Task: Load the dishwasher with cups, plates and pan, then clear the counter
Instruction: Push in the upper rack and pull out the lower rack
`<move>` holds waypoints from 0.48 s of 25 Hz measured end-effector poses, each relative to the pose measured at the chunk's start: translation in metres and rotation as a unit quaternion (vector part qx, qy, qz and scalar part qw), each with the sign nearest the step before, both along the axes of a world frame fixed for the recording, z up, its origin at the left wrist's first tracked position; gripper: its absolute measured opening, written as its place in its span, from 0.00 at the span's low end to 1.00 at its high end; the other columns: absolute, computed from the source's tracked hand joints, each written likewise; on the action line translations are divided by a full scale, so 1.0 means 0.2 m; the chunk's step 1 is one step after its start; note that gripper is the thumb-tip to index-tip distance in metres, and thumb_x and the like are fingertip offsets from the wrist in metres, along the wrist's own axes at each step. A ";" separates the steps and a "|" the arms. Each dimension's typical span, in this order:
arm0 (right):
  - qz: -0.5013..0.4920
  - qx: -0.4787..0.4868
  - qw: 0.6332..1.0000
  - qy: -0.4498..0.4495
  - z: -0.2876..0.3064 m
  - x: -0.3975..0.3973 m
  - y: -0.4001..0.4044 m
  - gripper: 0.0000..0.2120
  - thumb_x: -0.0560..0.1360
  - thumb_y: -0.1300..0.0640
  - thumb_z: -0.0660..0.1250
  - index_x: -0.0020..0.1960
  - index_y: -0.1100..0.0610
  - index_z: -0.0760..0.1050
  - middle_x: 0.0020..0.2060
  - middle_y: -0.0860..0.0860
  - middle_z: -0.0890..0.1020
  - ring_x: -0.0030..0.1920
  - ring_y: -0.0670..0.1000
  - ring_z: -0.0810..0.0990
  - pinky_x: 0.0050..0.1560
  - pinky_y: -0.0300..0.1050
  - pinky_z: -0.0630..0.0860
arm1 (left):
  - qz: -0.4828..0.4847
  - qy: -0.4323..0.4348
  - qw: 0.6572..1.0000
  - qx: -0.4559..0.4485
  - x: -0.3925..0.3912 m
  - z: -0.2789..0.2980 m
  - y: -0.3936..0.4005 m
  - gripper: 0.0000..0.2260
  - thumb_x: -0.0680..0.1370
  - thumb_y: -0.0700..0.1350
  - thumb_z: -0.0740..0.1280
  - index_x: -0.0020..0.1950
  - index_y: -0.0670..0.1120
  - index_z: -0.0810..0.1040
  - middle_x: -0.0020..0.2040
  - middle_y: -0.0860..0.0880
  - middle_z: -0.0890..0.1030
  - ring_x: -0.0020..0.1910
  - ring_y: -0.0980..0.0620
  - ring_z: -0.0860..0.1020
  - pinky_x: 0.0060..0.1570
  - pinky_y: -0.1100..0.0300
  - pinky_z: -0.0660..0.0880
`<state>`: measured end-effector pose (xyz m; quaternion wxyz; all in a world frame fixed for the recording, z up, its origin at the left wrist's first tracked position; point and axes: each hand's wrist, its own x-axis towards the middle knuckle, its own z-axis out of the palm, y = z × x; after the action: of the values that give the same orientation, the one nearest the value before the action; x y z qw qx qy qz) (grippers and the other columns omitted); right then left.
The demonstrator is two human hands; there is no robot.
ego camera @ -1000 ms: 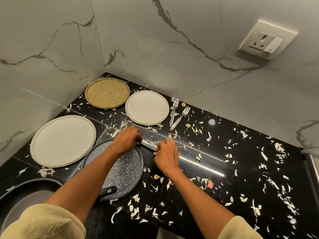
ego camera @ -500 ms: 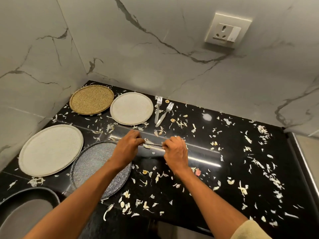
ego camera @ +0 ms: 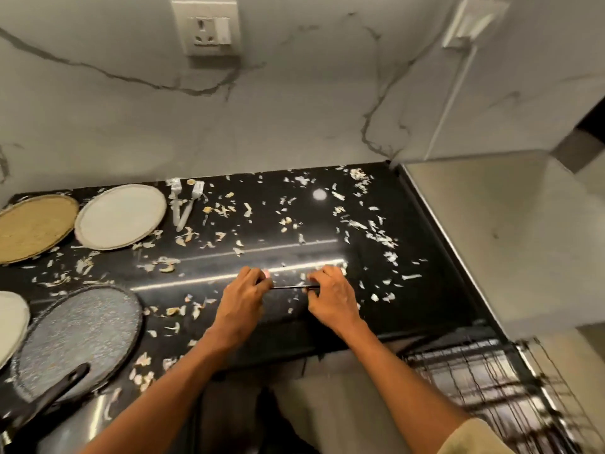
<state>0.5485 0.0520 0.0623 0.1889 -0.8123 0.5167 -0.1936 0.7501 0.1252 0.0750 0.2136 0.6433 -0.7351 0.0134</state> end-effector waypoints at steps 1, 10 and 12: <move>-0.015 -0.001 1.000 -0.014 0.00 -0.12 0.04 0.10 0.68 0.58 0.71 0.50 0.55 0.79 0.46 0.50 0.78 0.51 0.54 0.75 0.50 0.48 0.76 | -0.013 -0.004 1.000 0.004 -0.11 0.01 0.01 0.20 0.58 0.28 0.74 0.47 0.43 0.83 0.43 0.46 0.77 0.43 0.47 0.72 0.30 0.54 0.72; -0.107 0.035 0.993 -0.021 0.05 -1.11 0.41 0.17 0.66 0.61 0.66 0.54 0.54 0.80 0.42 0.51 0.80 0.49 0.56 0.76 0.48 0.52 0.77 | -0.099 0.001 0.995 0.012 -1.09 0.05 0.21 0.10 0.67 0.34 0.64 0.42 0.45 0.82 0.41 0.49 0.75 0.43 0.48 0.70 0.29 0.56 0.72; -0.120 0.047 0.991 -0.026 0.05 -1.25 0.47 0.28 0.67 0.62 0.67 0.68 0.55 0.77 0.46 0.50 0.82 0.53 0.55 0.76 0.53 0.50 0.77 | -0.114 0.002 0.993 0.011 -1.23 0.07 0.25 0.11 0.71 0.41 0.60 0.42 0.46 0.82 0.41 0.50 0.76 0.42 0.49 0.71 0.31 0.60 0.70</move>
<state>0.2988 0.1462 0.0727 0.2158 -0.7289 0.6142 -0.2118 0.5046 0.1745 0.0884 0.2081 0.5578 -0.8032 -0.0201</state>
